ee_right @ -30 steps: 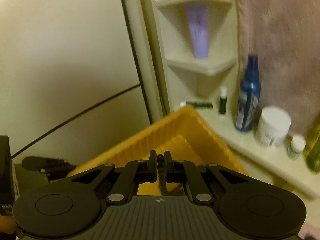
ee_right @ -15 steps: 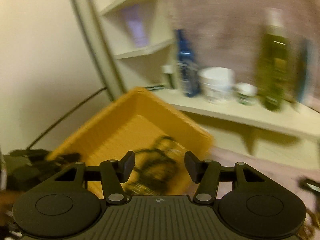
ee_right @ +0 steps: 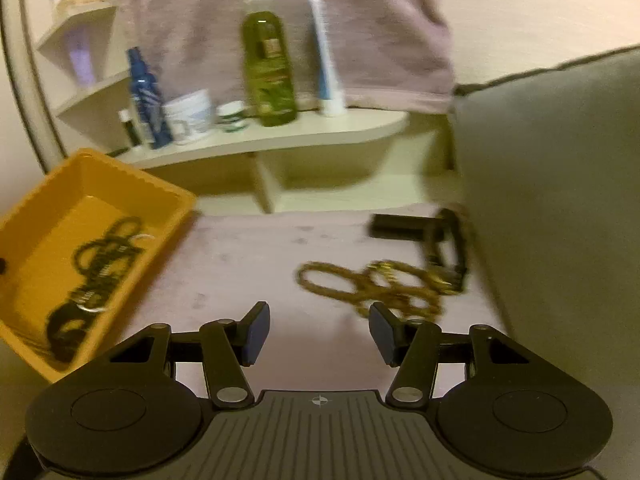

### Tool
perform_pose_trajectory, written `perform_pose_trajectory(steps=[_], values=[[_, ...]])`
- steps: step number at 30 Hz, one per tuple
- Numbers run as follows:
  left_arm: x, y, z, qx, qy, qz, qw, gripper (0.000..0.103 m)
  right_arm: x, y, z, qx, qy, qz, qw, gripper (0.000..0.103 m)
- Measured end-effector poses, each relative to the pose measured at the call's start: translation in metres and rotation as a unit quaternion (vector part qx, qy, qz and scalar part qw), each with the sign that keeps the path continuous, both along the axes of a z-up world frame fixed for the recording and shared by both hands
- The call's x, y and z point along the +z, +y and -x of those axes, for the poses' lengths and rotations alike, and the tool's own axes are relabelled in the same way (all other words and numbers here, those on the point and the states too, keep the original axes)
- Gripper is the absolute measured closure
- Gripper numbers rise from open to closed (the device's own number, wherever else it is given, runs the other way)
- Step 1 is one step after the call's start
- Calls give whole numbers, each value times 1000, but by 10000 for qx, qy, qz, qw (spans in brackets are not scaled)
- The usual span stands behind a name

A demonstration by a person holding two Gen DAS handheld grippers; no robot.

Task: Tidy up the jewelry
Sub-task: 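Lift the dark bead necklace with the right gripper and lower it into the tray, then return the right gripper to the wooden bead strand and pinch it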

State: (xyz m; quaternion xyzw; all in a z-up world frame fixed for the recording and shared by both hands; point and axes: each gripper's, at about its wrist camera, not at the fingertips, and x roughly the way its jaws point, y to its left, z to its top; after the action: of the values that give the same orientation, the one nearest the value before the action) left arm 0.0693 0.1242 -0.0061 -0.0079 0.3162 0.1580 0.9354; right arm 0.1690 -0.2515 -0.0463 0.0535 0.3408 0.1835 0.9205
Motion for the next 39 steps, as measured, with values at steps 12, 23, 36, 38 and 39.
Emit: perform_pose_trajectory(steps=[12,23,36,38,39], values=[[2,-3,-2,5,55,-69,10000,98,-26,-37,-16,-565,-45,384,9977,53],[1,-3,-3,14,96,-105,9999,98,-43,-42,-44,-667,91,595,9960,85],[1,-4,-2,13,100,-119,9999,98,-7,-36,-19,-511,-235,471,9973,98],[1,-5,-3,6,99,-126,9999,98,9,-33,-12,-416,-402,421,9974,98],[1,-5,-3,4,98,-124,9999,98,17,-31,-10,-366,-490,398,9973,98]])
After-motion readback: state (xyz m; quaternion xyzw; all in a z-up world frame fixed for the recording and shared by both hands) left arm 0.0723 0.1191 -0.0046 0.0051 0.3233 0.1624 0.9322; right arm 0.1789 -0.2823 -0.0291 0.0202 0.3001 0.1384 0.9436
